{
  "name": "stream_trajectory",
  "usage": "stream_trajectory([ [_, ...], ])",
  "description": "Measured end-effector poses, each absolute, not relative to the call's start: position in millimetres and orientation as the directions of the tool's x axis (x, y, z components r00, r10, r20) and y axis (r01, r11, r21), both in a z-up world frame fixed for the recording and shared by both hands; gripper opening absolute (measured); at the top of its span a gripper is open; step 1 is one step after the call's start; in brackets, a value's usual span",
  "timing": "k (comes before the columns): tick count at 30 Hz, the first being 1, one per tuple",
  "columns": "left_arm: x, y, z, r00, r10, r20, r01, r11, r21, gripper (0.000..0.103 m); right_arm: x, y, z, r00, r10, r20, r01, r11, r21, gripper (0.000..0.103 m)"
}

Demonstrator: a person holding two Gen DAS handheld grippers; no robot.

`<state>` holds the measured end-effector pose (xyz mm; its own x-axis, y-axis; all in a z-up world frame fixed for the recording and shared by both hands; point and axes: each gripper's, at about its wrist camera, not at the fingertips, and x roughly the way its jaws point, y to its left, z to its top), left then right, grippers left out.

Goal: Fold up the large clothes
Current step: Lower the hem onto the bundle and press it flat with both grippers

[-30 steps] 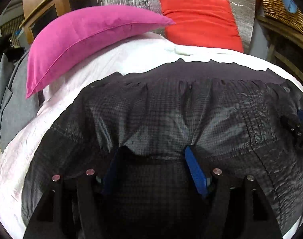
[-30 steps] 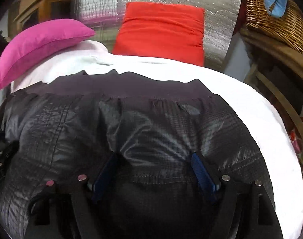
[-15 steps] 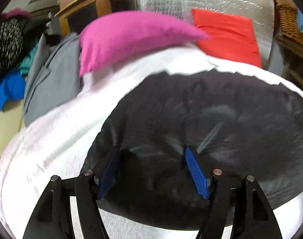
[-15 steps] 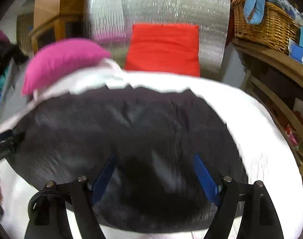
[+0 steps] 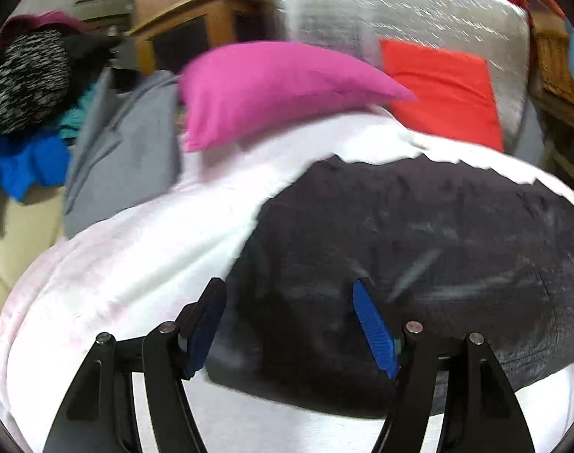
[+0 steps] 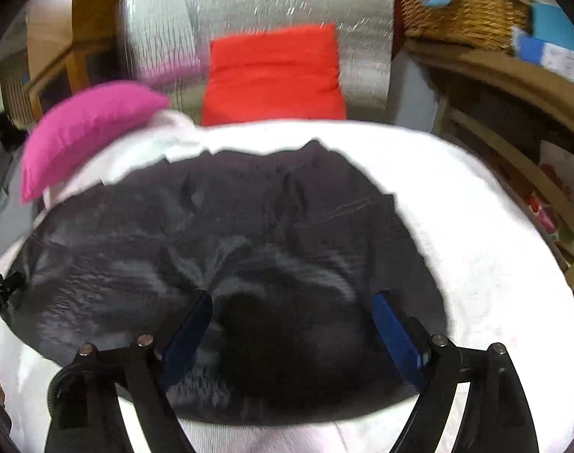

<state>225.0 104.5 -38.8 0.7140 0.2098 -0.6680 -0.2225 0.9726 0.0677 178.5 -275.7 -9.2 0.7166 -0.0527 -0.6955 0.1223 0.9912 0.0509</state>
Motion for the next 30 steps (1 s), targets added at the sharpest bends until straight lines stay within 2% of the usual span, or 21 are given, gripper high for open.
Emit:
stream_trajectory([
  [4,227.1,115.7,-69.2,0.652,0.214,-0.728,-0.225,0.971,0.085,0.072,177.5,-296.7,-27.5,0.663,-0.056,-0.747,0.162,0.984,0.07,0.088],
  [7,228.8,116.7,-73.4,0.648,0.208,-0.733,-0.231,0.97,0.071,0.073,177.0,-308.1,-42.6,0.65,-0.053,-0.758,0.179,0.98,0.086,0.09],
  [10,235.1,124.8,-76.8,0.627,0.179,-0.758,-0.248,0.968,0.024,0.079,177.6,-316.8,-44.6,0.64,-0.043,-0.768,0.201,0.973,0.113,0.094],
  [12,233.2,131.7,-72.2,0.625,0.158,-0.764,-0.261,0.965,-0.014,0.079,176.5,-317.8,-39.8,0.639,-0.047,-0.768,0.21,0.971,0.116,0.094],
  [16,216.1,123.7,-40.8,0.68,0.211,-0.702,-0.307,0.952,-0.011,0.078,157.7,-310.9,-13.3,0.697,-0.033,-0.717,0.213,0.963,0.163,0.092],
  [19,215.0,86.0,-22.6,0.737,0.171,-0.654,-0.214,0.977,0.014,0.078,153.0,-284.7,4.2,0.734,0.007,-0.679,0.151,0.973,0.173,0.091],
  [24,224.5,24.9,-30.7,0.743,0.12,-0.658,-0.088,0.993,0.083,0.078,167.5,-226.4,7.1,0.74,0.05,-0.671,0.027,0.994,0.104,0.092],
  [27,233.4,11.2,-52.7,0.69,0.129,-0.712,-0.075,0.991,0.107,0.078,179.8,-206.8,-11.0,0.701,0.041,-0.712,-0.003,0.998,0.055,0.092],
  [30,234.2,11.5,-65.3,0.682,0.127,-0.721,-0.075,0.992,0.103,0.078,184.1,-205.0,-32.7,0.666,0.006,-0.746,-0.006,1.0,0.002,0.092],
])
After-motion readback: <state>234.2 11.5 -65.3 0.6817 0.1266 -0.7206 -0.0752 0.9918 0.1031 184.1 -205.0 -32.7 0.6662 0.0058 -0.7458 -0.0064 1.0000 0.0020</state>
